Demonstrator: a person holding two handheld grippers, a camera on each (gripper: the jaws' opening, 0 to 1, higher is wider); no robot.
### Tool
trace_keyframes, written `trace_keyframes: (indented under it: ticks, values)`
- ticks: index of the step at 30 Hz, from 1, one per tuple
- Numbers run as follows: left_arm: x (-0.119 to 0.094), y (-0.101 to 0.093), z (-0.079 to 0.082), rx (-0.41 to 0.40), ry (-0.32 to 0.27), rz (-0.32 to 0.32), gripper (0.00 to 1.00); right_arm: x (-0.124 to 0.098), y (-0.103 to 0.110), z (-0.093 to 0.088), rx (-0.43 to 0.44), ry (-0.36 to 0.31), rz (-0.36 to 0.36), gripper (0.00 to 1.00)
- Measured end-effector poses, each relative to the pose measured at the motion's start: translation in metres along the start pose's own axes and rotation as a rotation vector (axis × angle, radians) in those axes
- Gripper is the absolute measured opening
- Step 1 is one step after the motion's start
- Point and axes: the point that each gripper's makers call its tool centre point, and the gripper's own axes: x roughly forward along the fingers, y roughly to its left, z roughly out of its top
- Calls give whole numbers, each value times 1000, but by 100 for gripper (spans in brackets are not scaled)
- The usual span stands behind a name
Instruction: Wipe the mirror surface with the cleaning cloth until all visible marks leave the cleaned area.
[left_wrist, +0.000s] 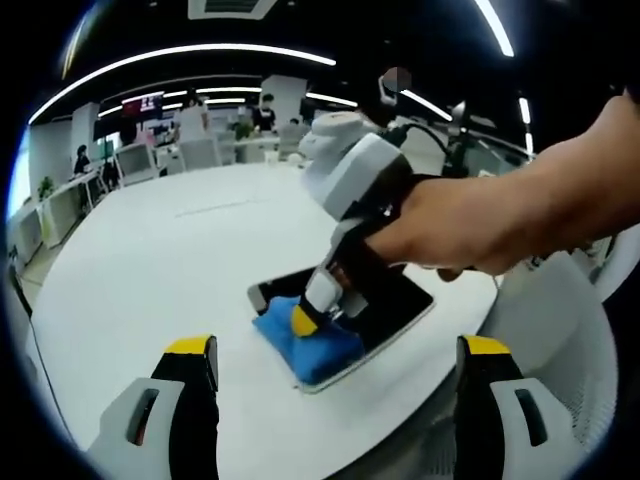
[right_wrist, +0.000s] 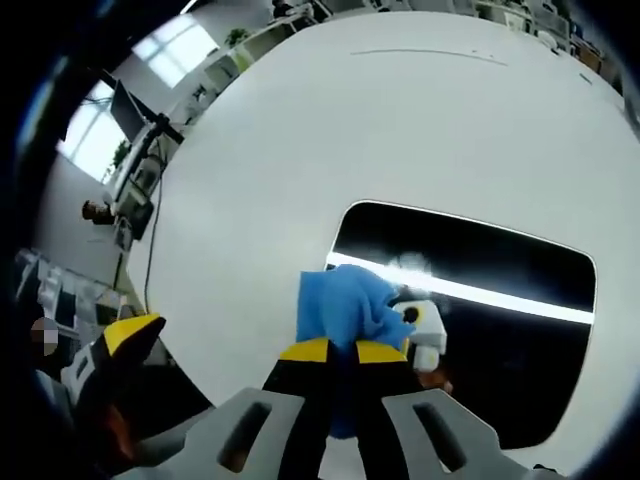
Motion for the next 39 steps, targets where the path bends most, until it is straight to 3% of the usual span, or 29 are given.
trace_keyframes:
  ticks: [39]
  values:
    - [2,7,-2,-30,-3,19,99,16,-14,55,-29,-14,6,2]
